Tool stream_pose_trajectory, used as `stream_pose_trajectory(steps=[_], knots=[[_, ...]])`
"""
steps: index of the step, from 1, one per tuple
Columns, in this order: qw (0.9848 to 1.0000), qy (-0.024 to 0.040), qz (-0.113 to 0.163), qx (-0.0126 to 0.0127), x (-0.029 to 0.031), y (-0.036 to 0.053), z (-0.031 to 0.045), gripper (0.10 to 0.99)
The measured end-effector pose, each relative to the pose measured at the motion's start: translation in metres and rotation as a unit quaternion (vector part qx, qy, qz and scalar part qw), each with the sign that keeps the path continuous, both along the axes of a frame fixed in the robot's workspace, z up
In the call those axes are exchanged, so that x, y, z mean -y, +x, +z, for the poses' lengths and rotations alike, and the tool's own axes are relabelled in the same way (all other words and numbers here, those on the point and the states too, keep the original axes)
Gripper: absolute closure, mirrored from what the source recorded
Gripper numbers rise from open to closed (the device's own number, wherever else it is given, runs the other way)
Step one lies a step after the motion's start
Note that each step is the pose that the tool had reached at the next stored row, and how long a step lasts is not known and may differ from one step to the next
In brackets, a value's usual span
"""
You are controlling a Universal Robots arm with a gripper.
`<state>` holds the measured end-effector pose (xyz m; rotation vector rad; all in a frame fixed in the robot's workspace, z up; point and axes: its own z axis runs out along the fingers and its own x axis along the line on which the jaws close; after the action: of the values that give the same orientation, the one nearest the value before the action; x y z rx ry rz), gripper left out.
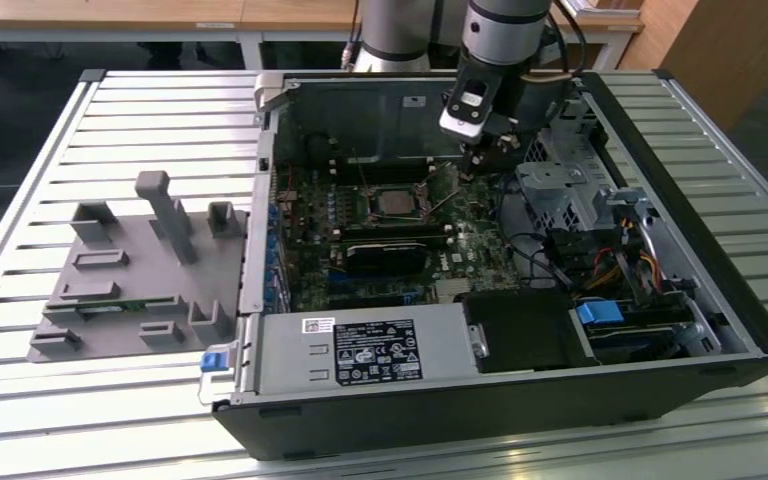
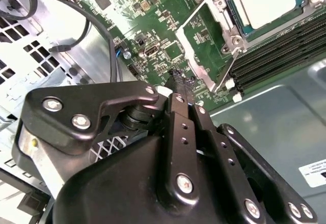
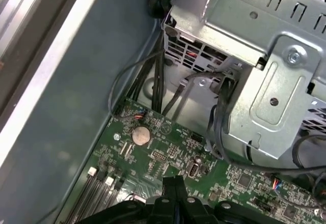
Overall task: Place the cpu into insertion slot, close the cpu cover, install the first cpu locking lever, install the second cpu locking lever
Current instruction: 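Close the cpu cover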
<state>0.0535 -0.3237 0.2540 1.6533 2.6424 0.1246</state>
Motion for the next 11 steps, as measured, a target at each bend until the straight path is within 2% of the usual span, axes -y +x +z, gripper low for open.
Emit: stream_pose_trajectory(steps=[7, 11], knots=[[0.9997, 0.0000, -0.023, -0.0016, -0.0026, 0.0008, -0.0049, 0.980], [0.9997, -0.0001, -0.025, -0.0056, -0.0026, 0.0013, -0.0083, 0.980]])
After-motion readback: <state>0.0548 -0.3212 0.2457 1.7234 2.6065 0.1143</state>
